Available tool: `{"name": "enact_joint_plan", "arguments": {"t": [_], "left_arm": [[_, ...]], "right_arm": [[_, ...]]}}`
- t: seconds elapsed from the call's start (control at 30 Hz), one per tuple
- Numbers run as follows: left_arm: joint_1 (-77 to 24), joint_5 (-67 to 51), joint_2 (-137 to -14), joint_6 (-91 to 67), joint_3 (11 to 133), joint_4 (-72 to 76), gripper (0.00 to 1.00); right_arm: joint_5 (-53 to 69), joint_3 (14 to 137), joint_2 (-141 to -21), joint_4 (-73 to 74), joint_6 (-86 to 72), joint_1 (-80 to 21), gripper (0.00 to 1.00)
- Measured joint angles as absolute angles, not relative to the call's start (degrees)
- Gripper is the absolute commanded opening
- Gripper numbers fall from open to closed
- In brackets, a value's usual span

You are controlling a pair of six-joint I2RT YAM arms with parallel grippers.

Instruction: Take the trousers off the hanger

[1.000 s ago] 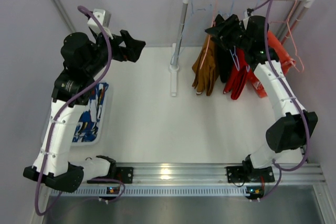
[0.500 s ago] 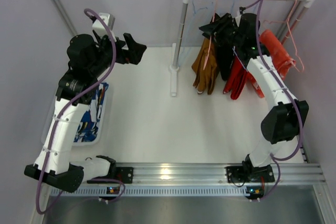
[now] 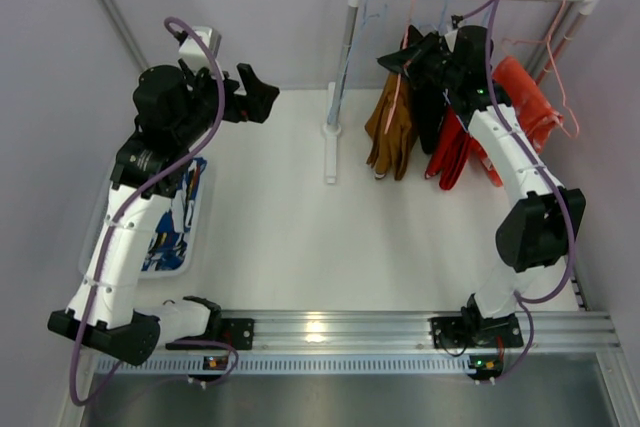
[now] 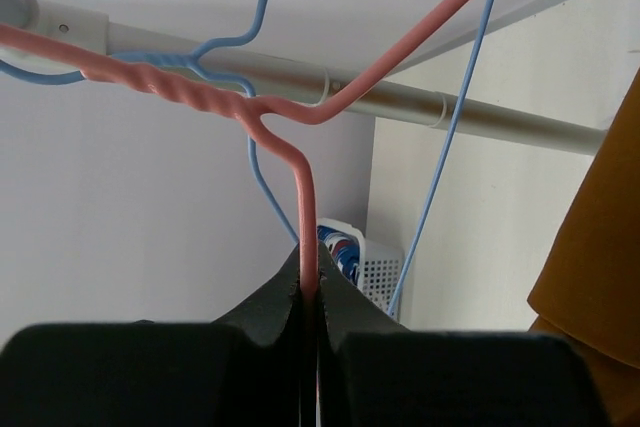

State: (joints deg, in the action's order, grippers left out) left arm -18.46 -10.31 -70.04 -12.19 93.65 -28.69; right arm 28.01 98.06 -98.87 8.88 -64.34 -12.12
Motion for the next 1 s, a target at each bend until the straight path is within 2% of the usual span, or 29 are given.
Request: {"name": "enact_joint_plan", "arguments": {"t": [0.7,1.0], "left_arm": [[-18.41,-6.59,-71.88,-15.84,91.15,-27.81,0.99],[-18.41,-8.08,-72.05,-16.80,90.78,-26.28,0.99]], "right_arm": [[34.44,99.90,-98.39,1.45,-66.43,-11.88,0.00],[36.49,97.08,-91.85,0.12,-65.54,-11.88,0.00]]}}
